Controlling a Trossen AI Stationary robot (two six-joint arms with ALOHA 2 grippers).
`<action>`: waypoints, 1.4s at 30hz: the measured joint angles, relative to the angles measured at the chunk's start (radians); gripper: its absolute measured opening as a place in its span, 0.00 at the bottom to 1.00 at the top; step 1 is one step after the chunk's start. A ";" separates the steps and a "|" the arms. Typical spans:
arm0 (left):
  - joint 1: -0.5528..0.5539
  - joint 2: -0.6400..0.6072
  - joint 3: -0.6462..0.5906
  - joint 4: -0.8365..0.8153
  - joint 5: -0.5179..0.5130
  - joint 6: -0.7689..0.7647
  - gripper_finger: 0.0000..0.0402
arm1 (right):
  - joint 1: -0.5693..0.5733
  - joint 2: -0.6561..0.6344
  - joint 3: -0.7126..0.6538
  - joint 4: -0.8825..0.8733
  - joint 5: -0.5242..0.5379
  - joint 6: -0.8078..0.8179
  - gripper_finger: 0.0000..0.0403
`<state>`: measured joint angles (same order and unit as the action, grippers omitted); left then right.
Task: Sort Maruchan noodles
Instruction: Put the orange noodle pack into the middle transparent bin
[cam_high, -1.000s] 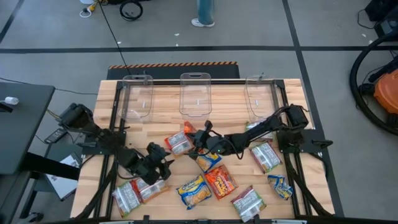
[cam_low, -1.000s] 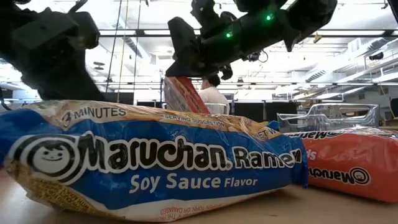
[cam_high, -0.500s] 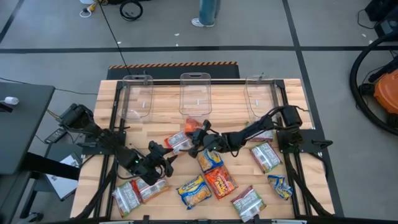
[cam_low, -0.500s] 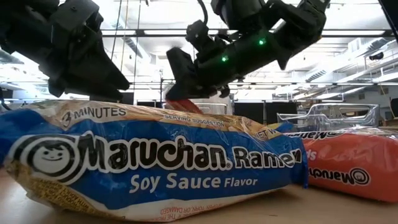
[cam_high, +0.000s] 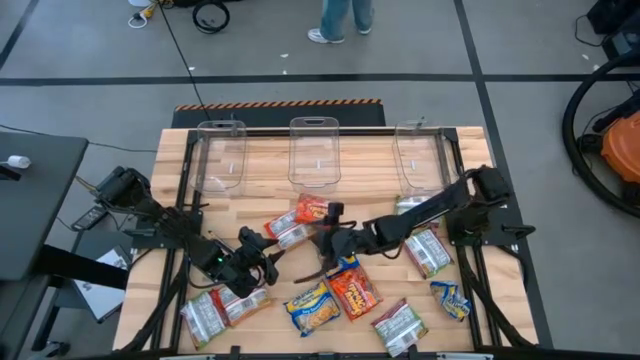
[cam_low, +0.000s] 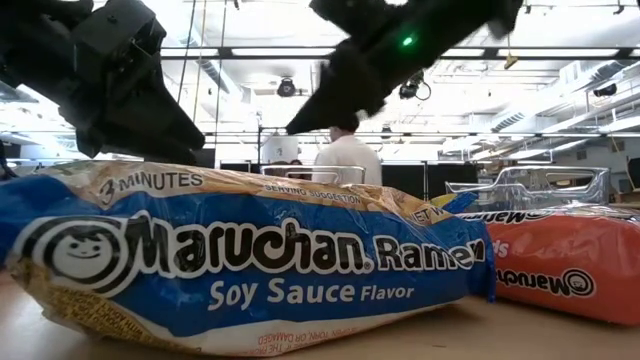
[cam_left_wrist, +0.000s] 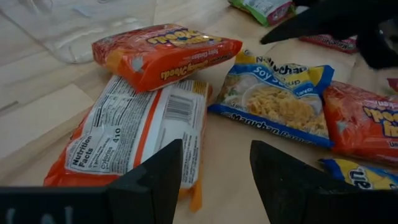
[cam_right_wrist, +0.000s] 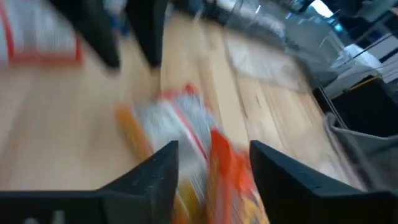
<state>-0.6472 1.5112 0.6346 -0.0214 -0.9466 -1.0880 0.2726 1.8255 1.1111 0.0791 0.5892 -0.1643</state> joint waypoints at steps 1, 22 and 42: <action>0.000 0.000 0.000 0.003 -0.008 0.007 0.48 | 0.003 -0.016 0.011 -0.090 0.000 -0.026 0.54; 0.280 0.221 0.320 -0.031 0.142 1.142 0.48 | 0.056 -0.162 0.015 -0.771 0.168 0.141 0.57; 0.414 0.456 0.538 -0.278 0.239 1.245 0.48 | 0.136 -0.308 0.015 -0.867 0.143 0.376 0.57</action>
<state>-0.2329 1.9675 1.1725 -0.2996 -0.7075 0.1569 0.4085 1.5173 1.1258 -0.7879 0.7320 0.2115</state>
